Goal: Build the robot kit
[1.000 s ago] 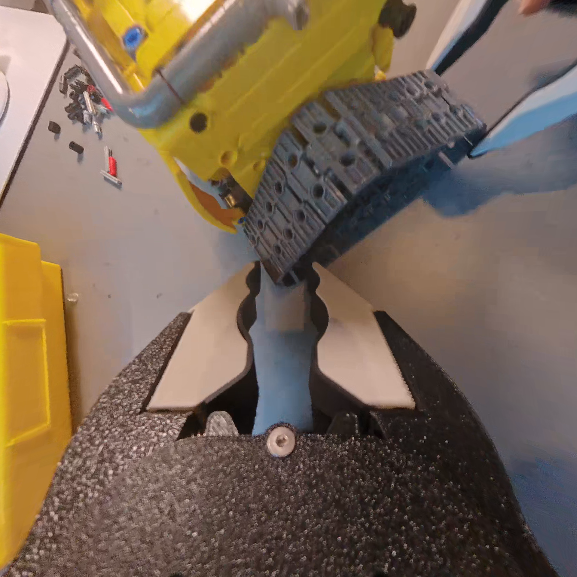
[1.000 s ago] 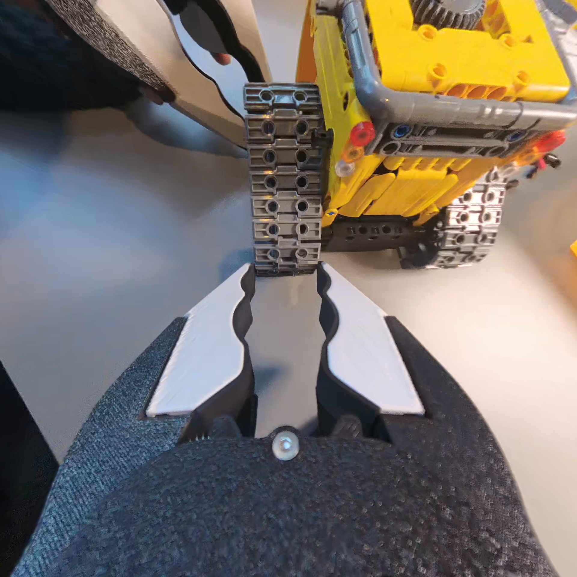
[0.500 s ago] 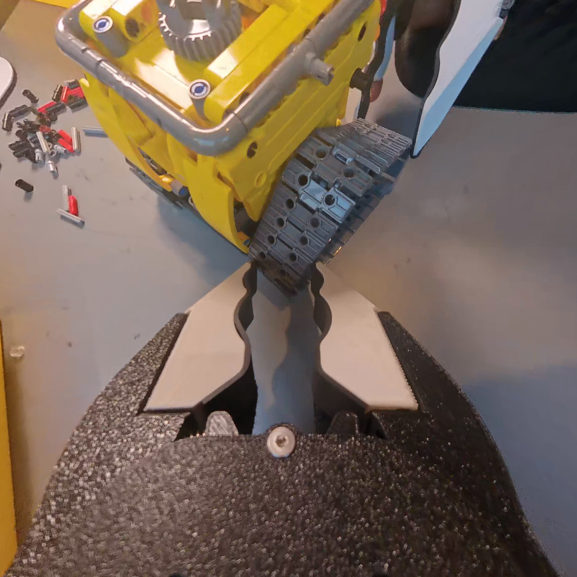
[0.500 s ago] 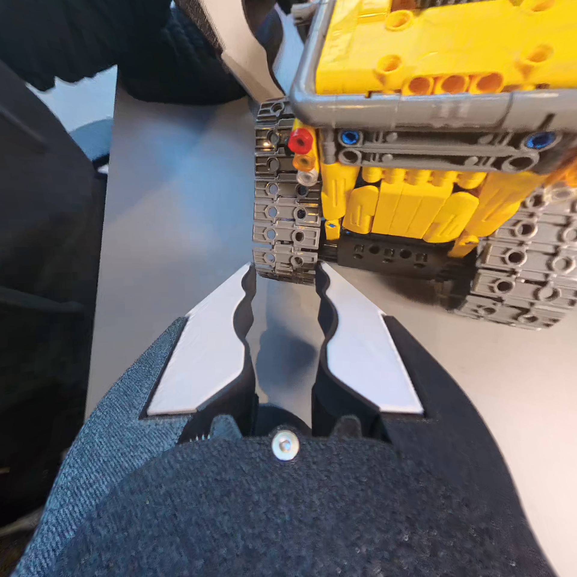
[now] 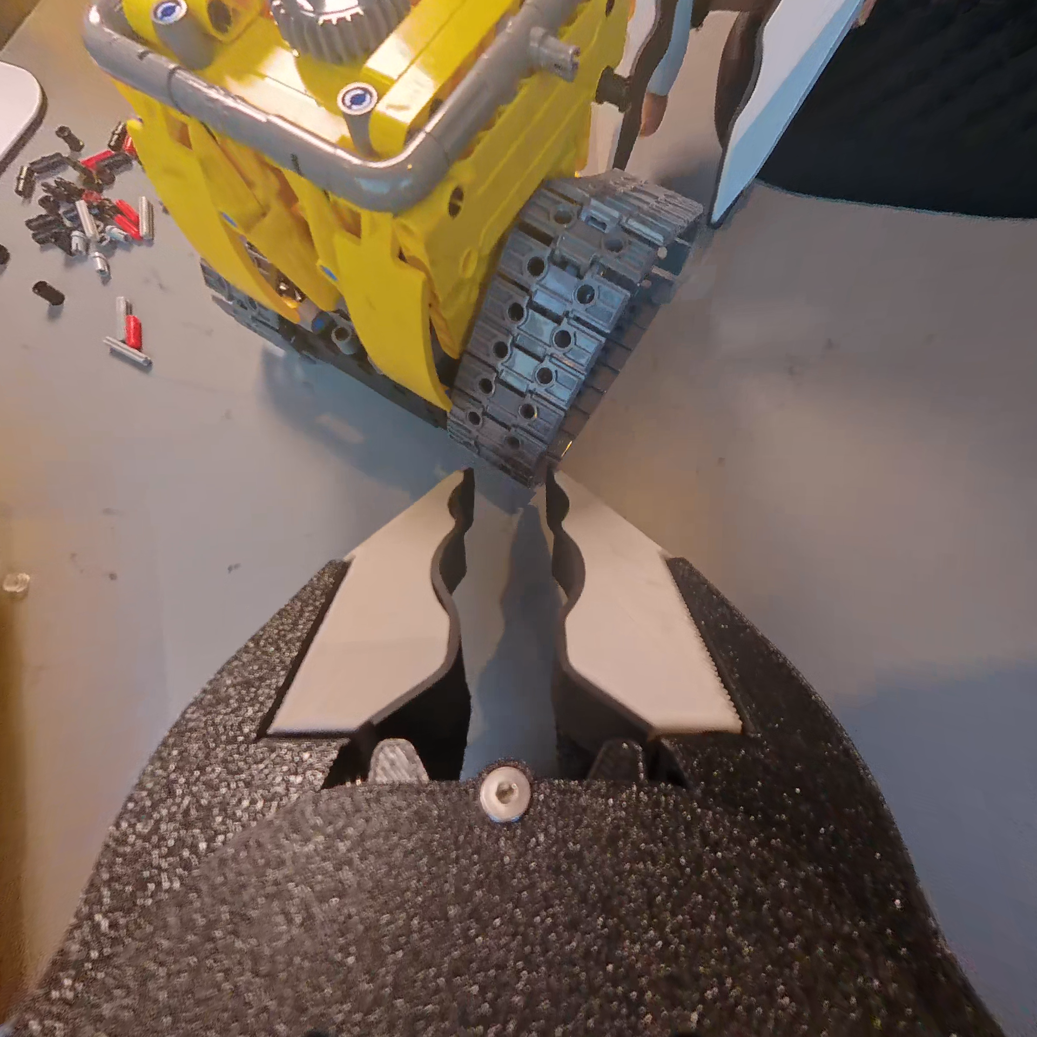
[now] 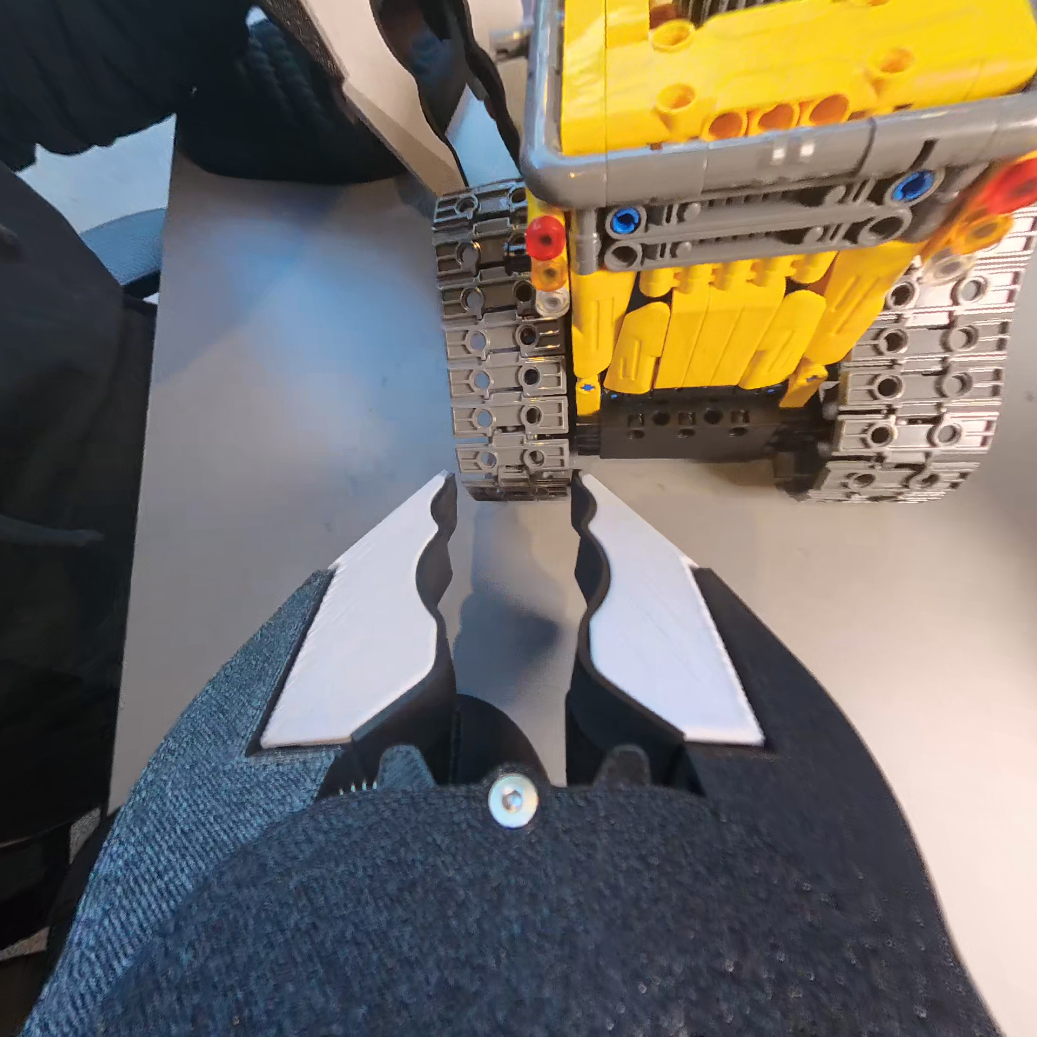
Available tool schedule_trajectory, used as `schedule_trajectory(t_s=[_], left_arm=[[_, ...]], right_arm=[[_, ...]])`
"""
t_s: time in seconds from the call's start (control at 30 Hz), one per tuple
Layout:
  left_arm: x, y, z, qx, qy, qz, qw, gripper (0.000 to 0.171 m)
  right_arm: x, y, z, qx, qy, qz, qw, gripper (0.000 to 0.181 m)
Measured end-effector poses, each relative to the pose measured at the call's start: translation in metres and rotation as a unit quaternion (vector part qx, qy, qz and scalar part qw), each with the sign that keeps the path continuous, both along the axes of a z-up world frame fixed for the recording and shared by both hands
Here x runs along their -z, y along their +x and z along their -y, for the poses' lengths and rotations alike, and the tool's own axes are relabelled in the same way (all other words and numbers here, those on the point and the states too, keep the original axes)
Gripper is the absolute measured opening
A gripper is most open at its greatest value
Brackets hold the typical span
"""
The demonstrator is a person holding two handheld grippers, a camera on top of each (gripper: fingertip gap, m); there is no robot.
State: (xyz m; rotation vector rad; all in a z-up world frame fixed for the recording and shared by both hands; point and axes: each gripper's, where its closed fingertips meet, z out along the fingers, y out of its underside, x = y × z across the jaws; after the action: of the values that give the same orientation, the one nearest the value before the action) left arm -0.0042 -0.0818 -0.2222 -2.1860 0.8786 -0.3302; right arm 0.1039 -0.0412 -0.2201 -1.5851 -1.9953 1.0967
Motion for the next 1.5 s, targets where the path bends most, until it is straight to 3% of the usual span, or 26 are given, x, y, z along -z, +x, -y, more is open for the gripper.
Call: schedule_trajectory(t_s=[0.3,0.43,0.6,0.87,1.07,1.5], left_arm=[[0.015,0.001,0.002,-0.023,-0.008,-0.005,1.000,0.025],[0.019,0.006,-0.004,-0.028,-0.014,-0.009,0.999,0.013],[0.003,0.009,-0.001,-0.031,-0.049,0.047,0.997,0.011],[-0.073,0.013,-0.006,-0.016,-0.074,0.248,0.966,0.012],[-0.084,0.007,-0.016,-0.021,-0.089,0.291,0.952,0.013],[-0.077,0.005,-0.013,-0.012,-0.079,0.309,0.948,0.013]], right_arm=[[-0.008,-0.004,0.002,0.053,0.058,-0.011,0.997,0.058],[-0.004,-0.010,0.000,0.076,0.083,-0.003,0.994,0.040],[-0.017,-0.009,-0.002,0.087,0.009,0.008,0.996,0.040],[-0.084,-0.017,-0.026,0.102,-0.199,-0.036,0.974,0.039],[-0.092,-0.023,-0.038,0.103,-0.264,-0.039,0.958,0.039],[-0.087,-0.025,-0.032,0.088,-0.235,-0.065,0.966,0.039]])
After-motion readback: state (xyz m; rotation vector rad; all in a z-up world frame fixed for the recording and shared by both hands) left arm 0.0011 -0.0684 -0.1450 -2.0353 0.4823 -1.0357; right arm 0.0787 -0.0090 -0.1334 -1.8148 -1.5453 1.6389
